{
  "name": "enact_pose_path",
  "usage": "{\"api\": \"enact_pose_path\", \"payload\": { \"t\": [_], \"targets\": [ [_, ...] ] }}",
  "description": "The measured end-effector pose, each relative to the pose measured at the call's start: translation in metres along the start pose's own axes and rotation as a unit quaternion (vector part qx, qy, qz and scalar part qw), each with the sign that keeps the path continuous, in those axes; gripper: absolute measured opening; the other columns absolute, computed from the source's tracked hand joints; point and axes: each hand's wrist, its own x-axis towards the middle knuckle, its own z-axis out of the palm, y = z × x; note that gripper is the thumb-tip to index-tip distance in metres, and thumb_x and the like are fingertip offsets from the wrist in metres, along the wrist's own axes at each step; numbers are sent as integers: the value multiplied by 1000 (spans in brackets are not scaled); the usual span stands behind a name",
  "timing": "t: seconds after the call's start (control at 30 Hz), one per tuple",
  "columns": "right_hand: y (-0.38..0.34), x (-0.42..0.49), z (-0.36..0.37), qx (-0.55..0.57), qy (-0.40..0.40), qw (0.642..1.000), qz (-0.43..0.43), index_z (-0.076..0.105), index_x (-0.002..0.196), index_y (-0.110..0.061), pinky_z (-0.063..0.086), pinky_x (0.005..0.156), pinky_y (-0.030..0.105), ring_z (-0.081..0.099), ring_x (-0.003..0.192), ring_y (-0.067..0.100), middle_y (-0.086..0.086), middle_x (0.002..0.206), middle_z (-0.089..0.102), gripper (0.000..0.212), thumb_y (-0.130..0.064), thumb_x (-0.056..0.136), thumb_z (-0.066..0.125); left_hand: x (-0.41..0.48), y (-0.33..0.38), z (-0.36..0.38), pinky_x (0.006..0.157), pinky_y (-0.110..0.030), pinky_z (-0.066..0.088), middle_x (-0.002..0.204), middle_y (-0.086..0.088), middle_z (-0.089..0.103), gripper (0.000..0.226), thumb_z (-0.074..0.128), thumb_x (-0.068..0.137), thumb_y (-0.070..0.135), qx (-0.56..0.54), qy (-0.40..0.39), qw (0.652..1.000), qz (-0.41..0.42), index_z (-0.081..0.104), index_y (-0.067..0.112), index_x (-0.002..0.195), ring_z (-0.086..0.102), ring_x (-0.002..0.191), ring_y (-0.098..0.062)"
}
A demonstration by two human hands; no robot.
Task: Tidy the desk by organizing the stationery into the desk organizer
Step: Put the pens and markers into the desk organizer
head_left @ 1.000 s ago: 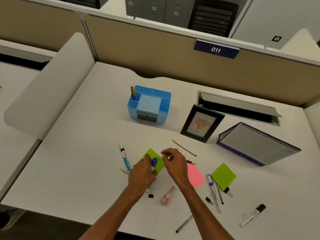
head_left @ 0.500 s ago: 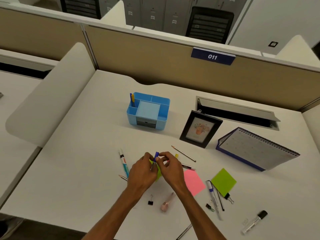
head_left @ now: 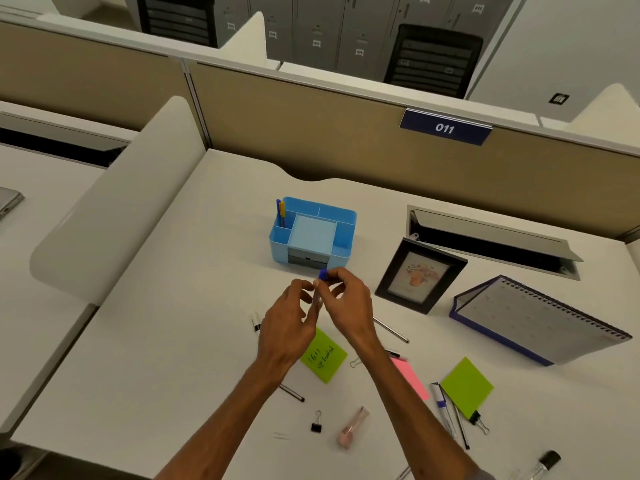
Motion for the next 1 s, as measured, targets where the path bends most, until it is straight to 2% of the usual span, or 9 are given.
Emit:
{"api": "enact_pose_path", "payload": {
  "t": [0.1,0.23,0.43,0.5,0.6,0.7,0.77,0.87,1.0],
  "targets": [
    [-18,31,-4,1,34,999,-28,70,113,-22,49,74,14,65,88,3,-10,101,72,22,-34,96,74,5,-9,-7,65,-13,48,112,22,65,24,58,105,47,-3,-4,1000,6,53,36,126,69,82,-3],
    [-46,87,-10,13,87,995,-50,69,118,-16,47,72,6,65,90,2,-6,107,71,25,-31,98,72,13,-25,-6,68,-22,57,110,22,64,19,56,106,39,15,-24,999,15,53,39,125,67,81,-1],
    [-72,160,0,27,159,984,-73,70,115,-13,52,72,9,68,88,8,-2,103,73,20,-25,99,71,9,-47,-5,70,-26,58,109,24,63,18,56,106,32,33,-37,998,35,55,41,121,65,85,-1],
    [-72,177,8,1,162,983,-81,69,115,-15,53,72,12,67,88,9,-3,104,74,20,-27,99,71,12,-58,-7,72,-29,59,109,23,63,20,57,105,29,39,-34,998,33,56,41,121,63,88,-1],
    [-63,199,22,-45,158,983,-81,69,115,-17,61,80,30,68,86,10,-3,104,74,22,-31,99,70,20,-72,-12,74,-31,59,108,21,63,22,58,104,26,48,-28,998,27,57,40,120,61,92,-3],
    [-49,213,37,-87,150,982,-76,68,116,-18,58,93,44,70,87,13,-3,106,75,25,-36,99,70,28,-85,-20,74,-32,59,109,20,64,21,58,104,25,53,-29,998,19,58,39,120,61,92,-3],
    [-40,217,45,-110,137,983,-62,68,118,-18,51,99,42,69,93,15,-1,110,75,28,-39,99,69,31,-94,-24,75,-32,59,110,20,64,20,58,104,25,59,-32,998,14,59,38,120,61,91,-3],
    [-29,220,52,-138,122,982,-45,68,120,-19,37,96,33,67,102,18,-1,113,74,30,-41,99,69,31,-104,-26,75,-31,60,111,21,64,21,59,104,24,60,-37,998,5,60,37,120,60,90,-3],
    [-25,221,57,-152,116,981,-32,69,117,-18,37,97,35,66,105,18,0,112,75,29,-39,98,70,30,-110,-28,72,-30,60,111,18,65,21,60,103,21,51,-34,998,-1,61,35,120,60,88,-3]
  ]
}}
